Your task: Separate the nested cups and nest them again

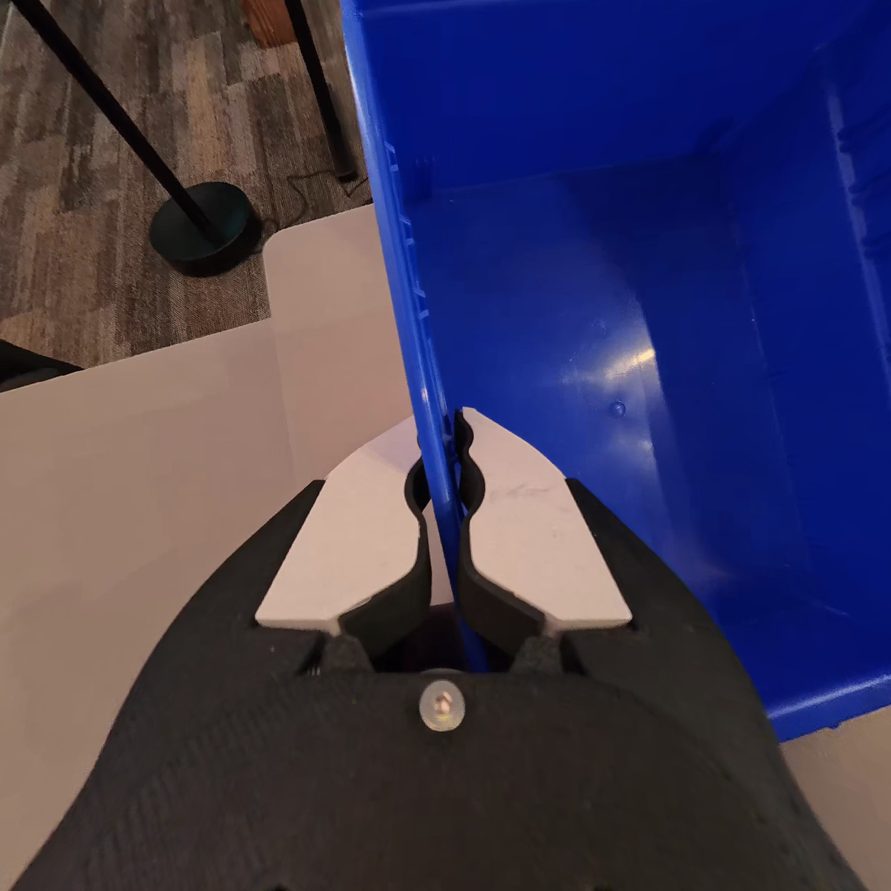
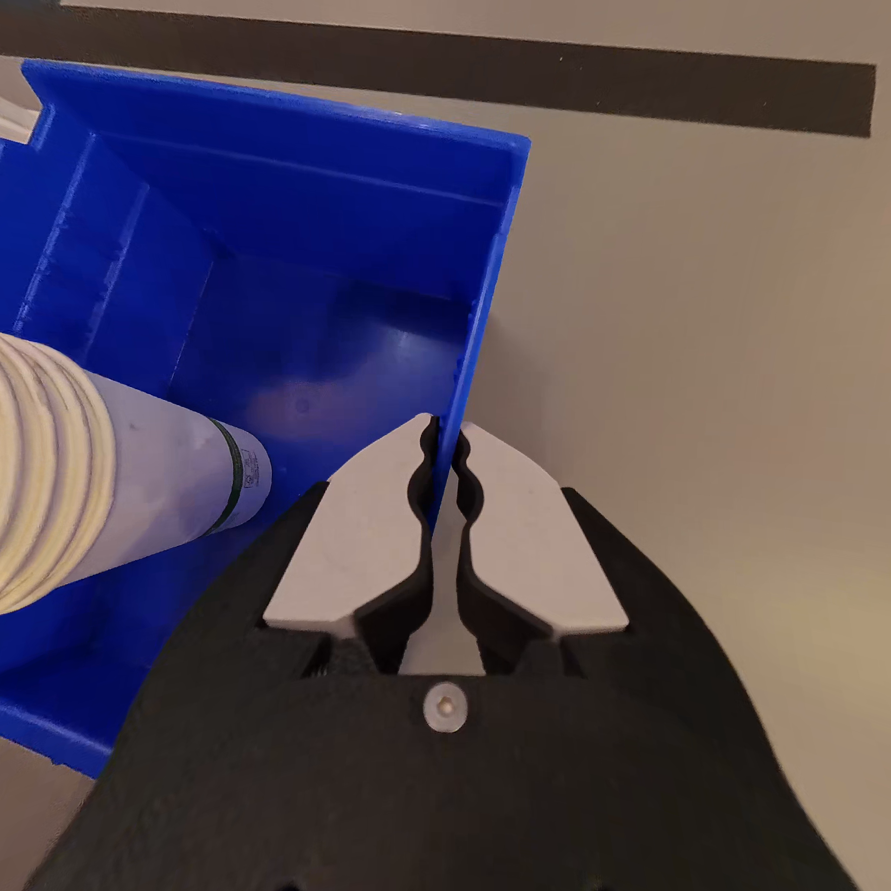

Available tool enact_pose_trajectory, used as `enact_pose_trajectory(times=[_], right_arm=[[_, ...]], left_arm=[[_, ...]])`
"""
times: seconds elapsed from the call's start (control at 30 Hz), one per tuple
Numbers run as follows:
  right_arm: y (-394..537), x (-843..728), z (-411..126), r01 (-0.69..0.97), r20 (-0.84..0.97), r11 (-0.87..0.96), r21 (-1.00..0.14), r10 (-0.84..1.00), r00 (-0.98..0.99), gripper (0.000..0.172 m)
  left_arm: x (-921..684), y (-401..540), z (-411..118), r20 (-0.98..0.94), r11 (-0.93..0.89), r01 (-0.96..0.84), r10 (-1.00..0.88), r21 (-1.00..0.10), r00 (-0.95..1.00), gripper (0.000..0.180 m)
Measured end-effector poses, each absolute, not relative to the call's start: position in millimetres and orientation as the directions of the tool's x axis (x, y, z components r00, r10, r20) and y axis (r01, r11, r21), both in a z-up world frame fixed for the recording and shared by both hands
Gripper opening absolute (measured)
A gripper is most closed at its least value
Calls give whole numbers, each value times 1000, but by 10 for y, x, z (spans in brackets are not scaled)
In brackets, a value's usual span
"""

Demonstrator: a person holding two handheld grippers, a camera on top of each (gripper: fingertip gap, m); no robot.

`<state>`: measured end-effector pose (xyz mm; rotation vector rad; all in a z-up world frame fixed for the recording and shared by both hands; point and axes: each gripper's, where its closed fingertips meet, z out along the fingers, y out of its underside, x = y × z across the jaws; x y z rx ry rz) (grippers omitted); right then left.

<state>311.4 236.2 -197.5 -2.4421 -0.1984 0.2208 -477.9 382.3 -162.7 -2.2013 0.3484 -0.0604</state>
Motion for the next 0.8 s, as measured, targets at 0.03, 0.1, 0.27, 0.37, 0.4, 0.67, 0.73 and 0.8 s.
enact_pose_trajectory(times=[0.03, 0.1, 0.27, 0.37, 0.4, 0.67, 0.73, 0.8], right_arm=[[2300, 3067, -1974, 79, -111, -765, -639, 193, 975, 5], [2189, 2978, -1976, 74, -110, -767, -637, 186, 976, 5], [1930, 2860, -1975, 59, -91, -771, -634, 149, 985, 5], [1793, 2824, -1977, 47, -90, -779, -625, 132, 987, 5], [1757, 2814, -1977, 39, -95, -780, -625, 125, 988, 5], [1461, 2705, -1975, -3, -101, -779, -628, 77, 992, 5], [1380, 2673, -1974, -10, -104, -777, -629, 72, 992, 5], [1300, 2605, -1974, -6, -107, -776, -630, 80, 991, 5]], left_arm=[[-4835, 3809, -1622, -71, -569, -211, -259, -795, 963, 7], [-4938, 3786, -1594, -52, -554, -176, -233, -813, 971, 7], [-5036, 3737, -1509, -20, -520, -135, -221, -843, 975, 6], [-5056, 3724, -1487, -7, -511, -122, -222, -851, 975, 6], [-5063, 3722, -1484, -3, -508, -118, -221, -853, 975, 6], [-5139, 3694, -1507, 30, -502, -84, -214, -861, 976, 6], [-5168, 3687, -1499, 31, -497, -77, -206, -864, 978, 6], [-5192, 3676, -1482, 31, -494, -73, -199, -867, 980, 6]])
